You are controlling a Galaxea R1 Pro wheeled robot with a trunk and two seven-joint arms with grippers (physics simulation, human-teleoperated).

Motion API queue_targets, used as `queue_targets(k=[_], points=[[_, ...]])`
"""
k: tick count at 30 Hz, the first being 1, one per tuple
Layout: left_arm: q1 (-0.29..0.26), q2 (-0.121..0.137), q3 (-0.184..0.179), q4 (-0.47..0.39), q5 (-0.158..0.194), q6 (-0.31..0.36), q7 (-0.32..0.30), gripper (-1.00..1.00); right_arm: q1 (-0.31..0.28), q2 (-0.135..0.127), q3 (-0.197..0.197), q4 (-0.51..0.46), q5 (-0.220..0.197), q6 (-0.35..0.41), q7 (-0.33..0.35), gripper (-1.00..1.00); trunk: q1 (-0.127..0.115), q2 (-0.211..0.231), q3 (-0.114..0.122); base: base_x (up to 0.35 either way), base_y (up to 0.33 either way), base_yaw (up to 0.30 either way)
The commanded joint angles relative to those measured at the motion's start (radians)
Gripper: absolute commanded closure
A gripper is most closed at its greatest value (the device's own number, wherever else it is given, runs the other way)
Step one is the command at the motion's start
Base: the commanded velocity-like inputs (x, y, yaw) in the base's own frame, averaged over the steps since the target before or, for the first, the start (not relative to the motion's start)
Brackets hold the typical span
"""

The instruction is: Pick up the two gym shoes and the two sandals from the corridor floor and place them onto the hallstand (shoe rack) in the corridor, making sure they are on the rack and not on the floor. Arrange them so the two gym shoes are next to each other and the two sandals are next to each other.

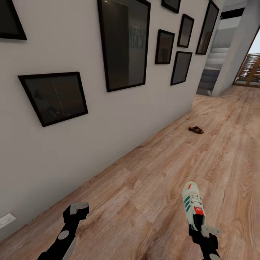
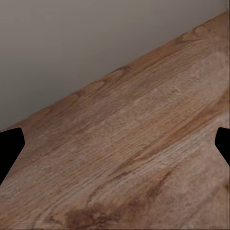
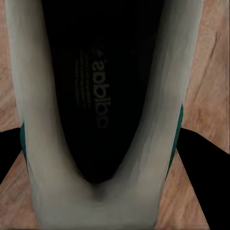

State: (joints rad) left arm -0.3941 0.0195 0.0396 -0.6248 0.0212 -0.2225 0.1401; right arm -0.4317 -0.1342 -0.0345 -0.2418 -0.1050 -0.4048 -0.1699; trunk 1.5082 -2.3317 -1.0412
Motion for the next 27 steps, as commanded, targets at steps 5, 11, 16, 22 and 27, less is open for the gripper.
queue_targets(k=[5, 11, 16, 22, 27], points=[[0.0, 0.0, -0.001, 0.0, 0.002, -0.003, 0.002, -1.0, -0.001, 0.001, 0.001, 0.0, -0.01, -0.006, 0.001, 1.0, 0.0, 0.0, 0.002, 0.0, 0.0, -0.3], [0.0, 0.0, -0.001, 0.0, 0.002, -0.003, 0.001, -1.0, -0.001, -0.001, 0.0, 0.0, -0.01, -0.006, 0.001, 1.0, 0.0, 0.0, 0.004, 0.0, 0.0, -0.3], [0.0, 0.0, -0.001, 0.001, 0.003, -0.004, 0.001, -1.0, -0.001, -0.002, 0.0, -0.001, -0.01, -0.006, 0.001, 1.0, 0.0, 0.0, 0.006, 0.0, 0.0, -0.3], [0.0, 0.002, 0.0, 0.001, 0.003, -0.004, 0.001, -1.0, -0.001, -0.002, 0.0, 0.0, -0.01, -0.006, 0.001, 1.0, 0.0, 0.0, 0.008, 0.04, 0.0, -0.3], [0.0, 0.002, -0.001, 0.001, 0.001, -0.004, 0.001, -1.0, -0.001, -0.002, -0.001, 0.001, -0.01, -0.006, 0.001, 1.0, 0.0, 0.0, 0.01, 0.255, 0.0, -0.3]])
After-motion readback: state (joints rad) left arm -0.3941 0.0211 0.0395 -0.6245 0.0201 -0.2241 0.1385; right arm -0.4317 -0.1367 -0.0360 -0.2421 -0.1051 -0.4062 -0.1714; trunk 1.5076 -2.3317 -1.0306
